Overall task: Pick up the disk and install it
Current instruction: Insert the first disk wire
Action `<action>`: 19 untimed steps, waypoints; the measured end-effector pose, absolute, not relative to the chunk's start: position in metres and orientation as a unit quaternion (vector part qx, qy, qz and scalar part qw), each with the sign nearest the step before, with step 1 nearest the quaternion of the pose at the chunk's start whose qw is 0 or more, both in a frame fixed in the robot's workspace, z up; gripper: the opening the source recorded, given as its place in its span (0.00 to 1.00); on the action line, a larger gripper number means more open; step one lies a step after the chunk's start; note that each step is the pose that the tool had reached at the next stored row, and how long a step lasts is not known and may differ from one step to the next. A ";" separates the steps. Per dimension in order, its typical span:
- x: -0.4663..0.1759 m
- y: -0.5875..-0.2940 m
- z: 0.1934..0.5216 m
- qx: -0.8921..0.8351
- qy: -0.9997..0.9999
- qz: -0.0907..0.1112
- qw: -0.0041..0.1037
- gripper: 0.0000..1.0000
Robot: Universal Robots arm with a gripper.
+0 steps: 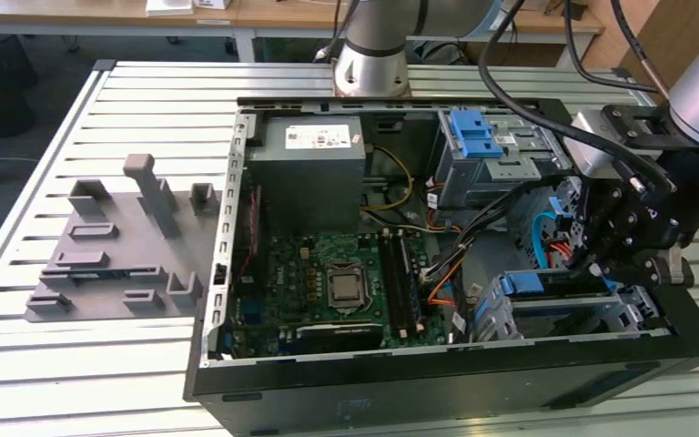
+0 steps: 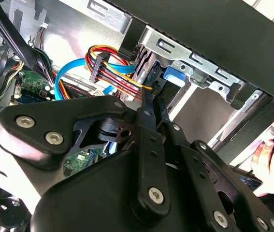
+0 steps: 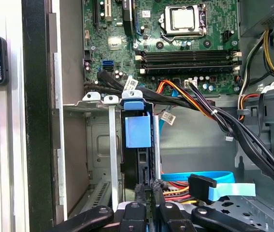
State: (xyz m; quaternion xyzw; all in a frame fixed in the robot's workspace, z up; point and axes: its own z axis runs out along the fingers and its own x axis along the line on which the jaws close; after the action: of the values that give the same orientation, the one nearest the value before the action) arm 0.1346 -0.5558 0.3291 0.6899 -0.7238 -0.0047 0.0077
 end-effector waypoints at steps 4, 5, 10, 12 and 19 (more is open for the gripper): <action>0.135 -0.556 0.329 0.690 -0.724 -0.005 0.008 0.17; 0.135 -0.556 0.329 0.690 -0.724 -0.005 0.008 0.19; 0.135 -0.556 0.330 0.690 -0.724 -0.005 0.008 0.25; 0.135 -0.556 0.332 0.690 -0.724 -0.005 0.008 0.25; 0.135 -0.556 0.339 0.690 -0.724 -0.005 0.008 0.25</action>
State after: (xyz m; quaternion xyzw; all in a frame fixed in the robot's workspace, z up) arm 0.1346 -0.5558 0.3393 0.6899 -0.7238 -0.0048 0.0076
